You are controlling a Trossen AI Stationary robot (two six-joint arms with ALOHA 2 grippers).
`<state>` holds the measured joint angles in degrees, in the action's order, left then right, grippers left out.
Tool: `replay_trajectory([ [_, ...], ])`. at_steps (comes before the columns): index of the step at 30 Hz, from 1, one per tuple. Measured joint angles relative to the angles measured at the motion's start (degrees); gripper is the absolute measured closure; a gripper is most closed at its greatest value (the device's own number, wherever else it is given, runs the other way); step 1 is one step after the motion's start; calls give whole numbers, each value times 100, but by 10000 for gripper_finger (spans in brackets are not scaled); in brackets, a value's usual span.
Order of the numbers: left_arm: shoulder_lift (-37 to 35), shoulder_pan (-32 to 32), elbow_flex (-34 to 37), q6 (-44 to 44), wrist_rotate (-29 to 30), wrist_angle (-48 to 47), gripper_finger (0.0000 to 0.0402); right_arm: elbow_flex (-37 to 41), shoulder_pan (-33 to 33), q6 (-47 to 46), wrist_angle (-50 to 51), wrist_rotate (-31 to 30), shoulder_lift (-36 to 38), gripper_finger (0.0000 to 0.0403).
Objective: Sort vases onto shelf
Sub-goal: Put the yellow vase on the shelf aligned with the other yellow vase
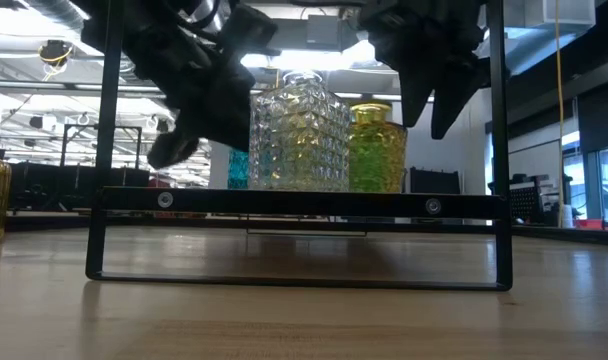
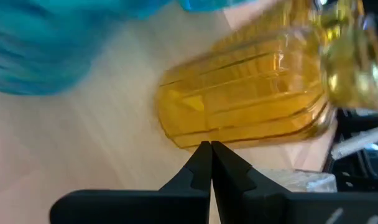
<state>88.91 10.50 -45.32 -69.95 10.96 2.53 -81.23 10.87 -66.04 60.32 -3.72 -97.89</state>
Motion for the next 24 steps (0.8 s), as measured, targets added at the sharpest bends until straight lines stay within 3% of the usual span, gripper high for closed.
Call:
replay_trajectory([
  [6, 246, -48, 0, -2, -298, 274, 401, 0, 2, -116, 62, -31, 0, 233],
  [12, 66, -11, -2, -18, -4, 174, 401, 0, 2, -150, 225, -36, 0, 233],
  [24, -998, 448, -2, -465, 903, -1178, 401, 0, -2, -165, 432, -203, -2, 233],
])
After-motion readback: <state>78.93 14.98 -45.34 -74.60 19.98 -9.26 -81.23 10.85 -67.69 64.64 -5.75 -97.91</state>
